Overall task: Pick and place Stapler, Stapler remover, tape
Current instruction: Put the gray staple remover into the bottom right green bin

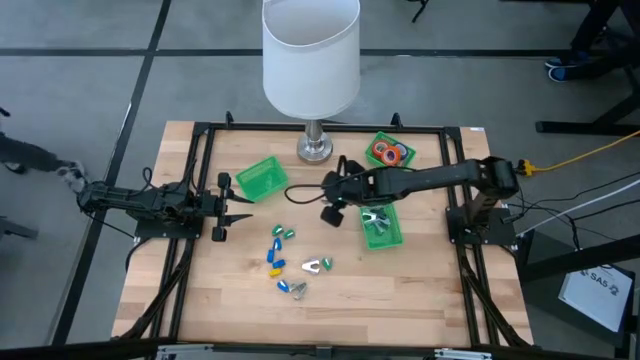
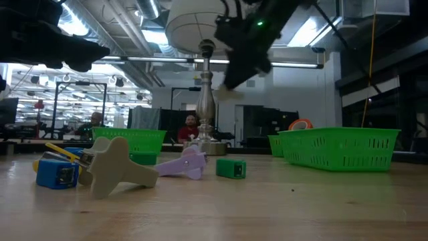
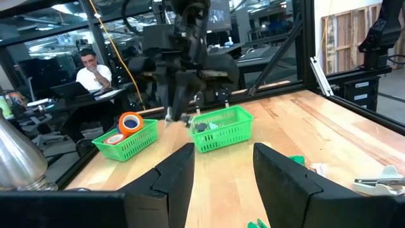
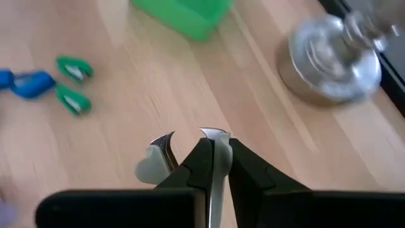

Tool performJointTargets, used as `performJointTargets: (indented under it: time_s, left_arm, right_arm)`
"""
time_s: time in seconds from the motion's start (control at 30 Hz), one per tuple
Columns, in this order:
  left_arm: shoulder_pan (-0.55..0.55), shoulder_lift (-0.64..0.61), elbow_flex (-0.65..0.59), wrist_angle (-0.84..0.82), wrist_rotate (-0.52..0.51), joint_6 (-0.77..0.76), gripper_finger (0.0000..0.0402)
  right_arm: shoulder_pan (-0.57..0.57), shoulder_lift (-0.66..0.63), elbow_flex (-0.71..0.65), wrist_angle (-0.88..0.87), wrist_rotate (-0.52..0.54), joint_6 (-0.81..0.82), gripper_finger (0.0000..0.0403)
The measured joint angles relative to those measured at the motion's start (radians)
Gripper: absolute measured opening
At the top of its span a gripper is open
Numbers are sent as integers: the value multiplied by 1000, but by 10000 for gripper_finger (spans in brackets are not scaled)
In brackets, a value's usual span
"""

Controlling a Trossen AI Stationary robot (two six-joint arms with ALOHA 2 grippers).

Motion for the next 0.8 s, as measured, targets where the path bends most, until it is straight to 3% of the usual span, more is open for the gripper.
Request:
performJointTargets:
  time_s: [0.27, 0.57, 0.8]
  left_arm:
    - [0, 0, 0, 0, -1, 0, 157]
    - [0, 0, 0, 0, -1, 0, 157]
    - [0, 0, 0, 0, -2, 0, 157]
  right_arm:
    - [18, -65, -22, -160, 2, 56, 35]
    - [19, -219, -296, -82, -54, 231, 36]
    - [19, -275, -399, -66, -129, 288, 36]
